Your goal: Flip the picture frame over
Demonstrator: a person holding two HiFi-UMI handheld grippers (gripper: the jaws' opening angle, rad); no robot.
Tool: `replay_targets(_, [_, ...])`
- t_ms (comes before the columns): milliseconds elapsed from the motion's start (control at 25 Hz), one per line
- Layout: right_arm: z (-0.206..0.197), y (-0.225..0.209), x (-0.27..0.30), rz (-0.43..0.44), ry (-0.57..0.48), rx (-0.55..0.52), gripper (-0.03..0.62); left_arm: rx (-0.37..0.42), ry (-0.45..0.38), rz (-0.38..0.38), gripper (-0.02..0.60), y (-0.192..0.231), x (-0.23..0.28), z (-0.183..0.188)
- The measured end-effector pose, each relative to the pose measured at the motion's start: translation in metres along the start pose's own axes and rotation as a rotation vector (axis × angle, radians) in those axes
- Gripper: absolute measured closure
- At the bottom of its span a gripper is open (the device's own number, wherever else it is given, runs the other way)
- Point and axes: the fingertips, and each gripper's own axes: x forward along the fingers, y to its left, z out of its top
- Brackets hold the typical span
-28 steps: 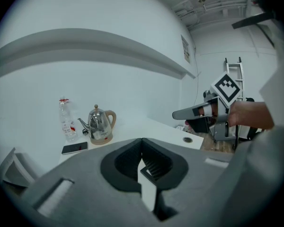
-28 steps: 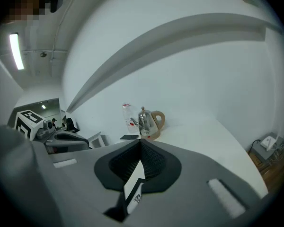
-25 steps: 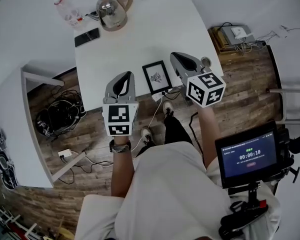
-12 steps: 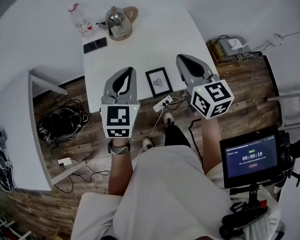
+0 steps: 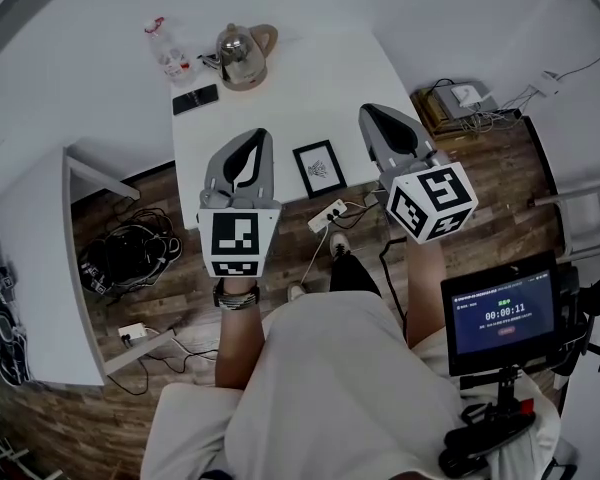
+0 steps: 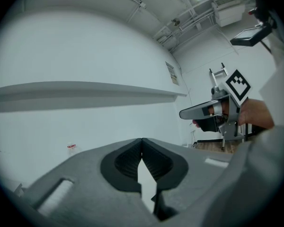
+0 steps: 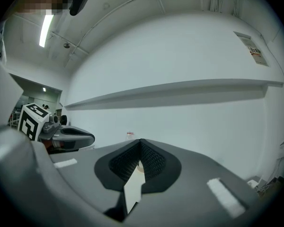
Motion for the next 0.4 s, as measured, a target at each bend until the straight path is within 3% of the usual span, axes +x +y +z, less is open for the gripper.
replay_targets(400, [-0.001,0.012,-0.008,0.002,0.008,-0.009,0.592,0.0,-0.002,-0.007,0.577,-0.003,-0.013,-0.001])
